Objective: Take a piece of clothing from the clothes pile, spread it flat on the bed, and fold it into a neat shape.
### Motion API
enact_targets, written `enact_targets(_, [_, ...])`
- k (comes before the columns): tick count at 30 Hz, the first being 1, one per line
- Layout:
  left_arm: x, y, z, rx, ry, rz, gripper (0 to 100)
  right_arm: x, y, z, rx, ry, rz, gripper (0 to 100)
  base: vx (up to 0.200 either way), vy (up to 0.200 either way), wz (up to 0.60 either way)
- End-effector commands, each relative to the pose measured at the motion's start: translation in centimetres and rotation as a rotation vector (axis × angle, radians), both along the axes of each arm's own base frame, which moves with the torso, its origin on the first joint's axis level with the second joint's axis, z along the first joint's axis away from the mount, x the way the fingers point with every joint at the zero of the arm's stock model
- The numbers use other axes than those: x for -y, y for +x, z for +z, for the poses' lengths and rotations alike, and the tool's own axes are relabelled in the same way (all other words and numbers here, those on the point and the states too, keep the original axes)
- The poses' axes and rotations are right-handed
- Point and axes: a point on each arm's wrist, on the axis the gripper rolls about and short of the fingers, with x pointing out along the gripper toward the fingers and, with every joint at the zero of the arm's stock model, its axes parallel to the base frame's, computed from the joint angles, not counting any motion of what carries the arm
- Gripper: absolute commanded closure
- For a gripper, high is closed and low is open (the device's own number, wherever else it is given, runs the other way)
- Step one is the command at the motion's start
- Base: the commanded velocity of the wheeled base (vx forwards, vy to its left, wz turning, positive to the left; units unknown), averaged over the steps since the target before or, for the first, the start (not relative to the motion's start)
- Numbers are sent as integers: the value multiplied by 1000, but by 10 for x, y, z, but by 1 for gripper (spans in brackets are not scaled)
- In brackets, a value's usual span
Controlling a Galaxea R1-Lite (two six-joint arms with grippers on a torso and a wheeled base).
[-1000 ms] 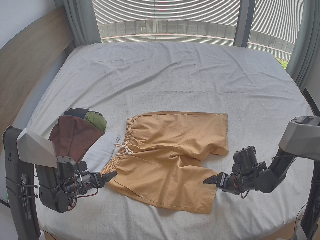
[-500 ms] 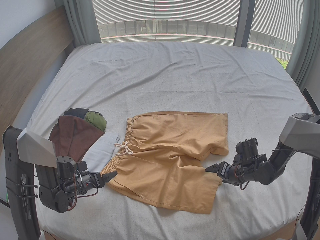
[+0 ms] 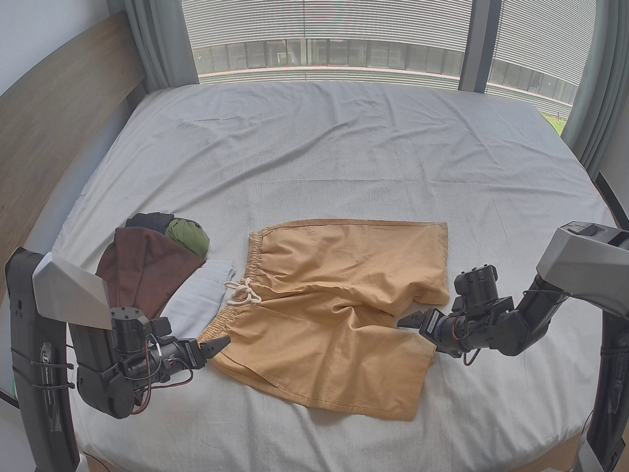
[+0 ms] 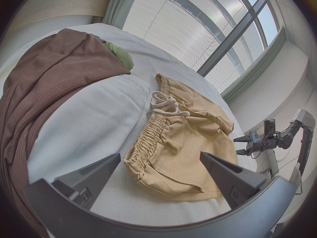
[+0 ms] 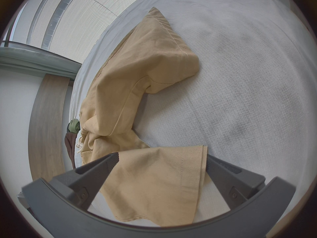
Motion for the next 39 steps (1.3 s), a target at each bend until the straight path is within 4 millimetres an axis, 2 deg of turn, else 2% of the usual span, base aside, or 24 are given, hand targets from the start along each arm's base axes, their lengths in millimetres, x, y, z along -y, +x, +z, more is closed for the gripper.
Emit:
enact_targets(1, [0,0,0,0,0,1,0,-1,2,-5,-10,-2,-13,0,0,0,0])
enact_targets(6, [0,0,0,1,0,-1,0,0,3,-4,10,-25,-47,0,0,0,0])
enact_targets(7, [0,0,0,1,0,-1,0,0,3,-2,12,-24,-50,100,0,0,0])
enact_targets(9, [0,0,0,1,0,-1,0,0,2,-1,13,-22,-50,100,0,0,0])
enact_targets(16, [0,0,0,-2,0,-1,0,-1,-5,35,89,15,-56,100,0,0,0])
enact_targets(22, [0,0,0,-2,0,-1,0,1,-6,45,131,-17,-86,100,0,0,0])
enact_targets(29, [0,-1,0,-5,0,-1,0,5,-6,42,156,-87,-27,100,0,0,0])
enact_targets(35, [-1,-2,0,-7,1,2,0,6,-3,32,156,-133,14,100,0,0,0])
enact_targets(39, [-1,-2,0,-7,1,2,0,14,5,19,183,-200,57,100,0,0,0])
